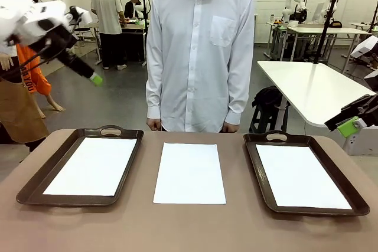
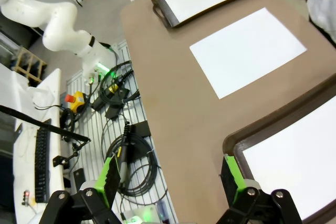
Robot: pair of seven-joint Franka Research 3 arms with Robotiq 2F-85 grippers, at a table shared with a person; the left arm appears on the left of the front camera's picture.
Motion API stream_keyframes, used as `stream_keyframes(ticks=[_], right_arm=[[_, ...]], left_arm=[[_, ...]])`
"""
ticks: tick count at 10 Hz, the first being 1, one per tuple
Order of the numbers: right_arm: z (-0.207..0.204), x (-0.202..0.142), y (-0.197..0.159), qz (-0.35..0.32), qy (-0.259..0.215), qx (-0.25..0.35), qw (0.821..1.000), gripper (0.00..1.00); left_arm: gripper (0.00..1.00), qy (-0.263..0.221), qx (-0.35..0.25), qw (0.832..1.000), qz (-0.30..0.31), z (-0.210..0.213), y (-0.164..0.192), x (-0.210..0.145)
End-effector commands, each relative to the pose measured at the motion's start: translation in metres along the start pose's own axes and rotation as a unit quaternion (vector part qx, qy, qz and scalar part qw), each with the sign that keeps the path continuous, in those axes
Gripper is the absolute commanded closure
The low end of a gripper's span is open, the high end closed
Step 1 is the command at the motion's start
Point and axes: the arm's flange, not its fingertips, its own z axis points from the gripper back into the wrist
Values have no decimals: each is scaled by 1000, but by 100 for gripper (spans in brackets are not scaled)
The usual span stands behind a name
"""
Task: Sort the A4 documents.
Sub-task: Receive the A4 Paper.
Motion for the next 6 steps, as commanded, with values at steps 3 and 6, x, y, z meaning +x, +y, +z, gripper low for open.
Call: stream_keyframes(ticks=[3,6], right_arm=[[0,0,0,2,-3,2,1000,0],[0,0,0,2,-3,2,1000,0]], left_arm=[[0,24,-57,998,-11,27,22,-69],[0,-13,-44,999,19,36,14,-77]])
